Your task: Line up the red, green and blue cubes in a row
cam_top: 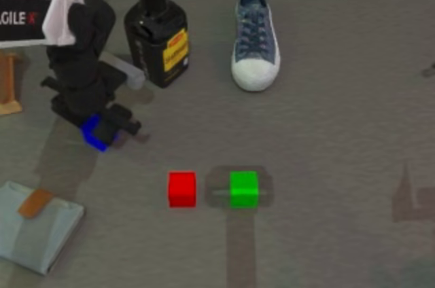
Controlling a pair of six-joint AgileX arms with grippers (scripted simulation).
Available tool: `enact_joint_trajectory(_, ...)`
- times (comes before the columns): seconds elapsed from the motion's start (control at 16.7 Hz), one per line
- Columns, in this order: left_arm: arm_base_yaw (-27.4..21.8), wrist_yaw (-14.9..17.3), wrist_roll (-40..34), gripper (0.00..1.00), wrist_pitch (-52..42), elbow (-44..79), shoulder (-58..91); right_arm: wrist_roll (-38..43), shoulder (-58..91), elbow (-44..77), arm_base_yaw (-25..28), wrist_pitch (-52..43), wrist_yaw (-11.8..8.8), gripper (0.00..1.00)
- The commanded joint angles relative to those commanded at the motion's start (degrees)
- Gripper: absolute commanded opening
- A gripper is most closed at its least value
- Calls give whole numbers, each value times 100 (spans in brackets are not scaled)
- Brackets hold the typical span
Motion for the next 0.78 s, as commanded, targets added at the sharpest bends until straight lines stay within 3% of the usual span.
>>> enact_joint_trajectory(0.3, 3, 32, -5, 0, -138, 97, -124, 0, 0, 0, 0, 0, 0, 100)
enact_joint_trajectory(0.78, 113, 23, -29, 0, -1358, 788, -640, 0, 0, 0, 0, 0, 0, 100)
